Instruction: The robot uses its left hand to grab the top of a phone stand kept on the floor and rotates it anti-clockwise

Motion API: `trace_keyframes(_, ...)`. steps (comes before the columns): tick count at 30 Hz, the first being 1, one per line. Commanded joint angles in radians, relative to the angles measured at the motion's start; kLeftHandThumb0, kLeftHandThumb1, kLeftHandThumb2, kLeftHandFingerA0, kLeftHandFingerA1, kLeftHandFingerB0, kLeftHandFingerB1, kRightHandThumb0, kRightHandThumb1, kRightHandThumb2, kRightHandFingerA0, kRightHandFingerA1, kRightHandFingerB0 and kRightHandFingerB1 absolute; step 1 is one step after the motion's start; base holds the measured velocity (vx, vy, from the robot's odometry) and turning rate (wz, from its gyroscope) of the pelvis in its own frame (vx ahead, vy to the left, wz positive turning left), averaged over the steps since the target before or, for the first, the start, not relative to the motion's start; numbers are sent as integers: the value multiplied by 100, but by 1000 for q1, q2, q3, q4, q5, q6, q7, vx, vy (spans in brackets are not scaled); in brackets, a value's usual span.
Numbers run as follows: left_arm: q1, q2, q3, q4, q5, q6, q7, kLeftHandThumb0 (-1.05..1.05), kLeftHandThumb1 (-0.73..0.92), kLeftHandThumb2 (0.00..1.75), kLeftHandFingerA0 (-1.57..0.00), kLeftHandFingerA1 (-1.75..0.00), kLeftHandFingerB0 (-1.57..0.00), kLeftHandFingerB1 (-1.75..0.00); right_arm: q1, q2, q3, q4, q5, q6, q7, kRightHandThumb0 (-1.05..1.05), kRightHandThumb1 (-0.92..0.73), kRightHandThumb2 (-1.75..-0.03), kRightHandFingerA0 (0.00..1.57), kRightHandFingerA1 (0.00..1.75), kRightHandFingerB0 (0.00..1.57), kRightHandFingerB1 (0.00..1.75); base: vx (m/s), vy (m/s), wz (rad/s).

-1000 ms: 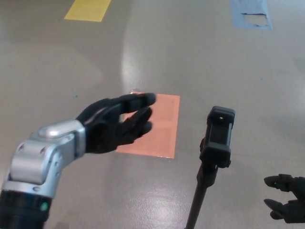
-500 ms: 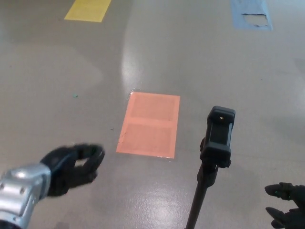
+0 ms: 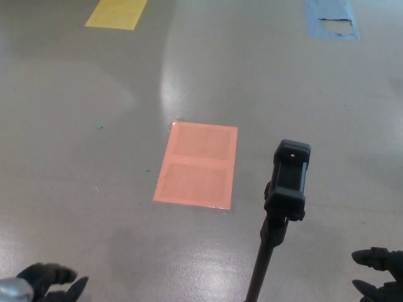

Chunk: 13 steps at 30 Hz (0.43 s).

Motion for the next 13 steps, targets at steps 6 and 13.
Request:
trace_keyframes(6, -56, 94, -56, 316, 163, -405, 61, -70, 85, 68, -23, -31, -7, -20, 1, -17, -24, 43, 10, -14, -39, -51, -77, -62, 51, 40, 4, 25, 0, 0, 0)
trace_keyframes(13, -73, 79, -55, 353, 165, -420, 65, -36, 49, 105, -1, -47, 0, -49, -11, -20, -21, 46, 7, 4, -31, -58, -64, -87, 44, 52, 3, 24, 0, 0, 0)
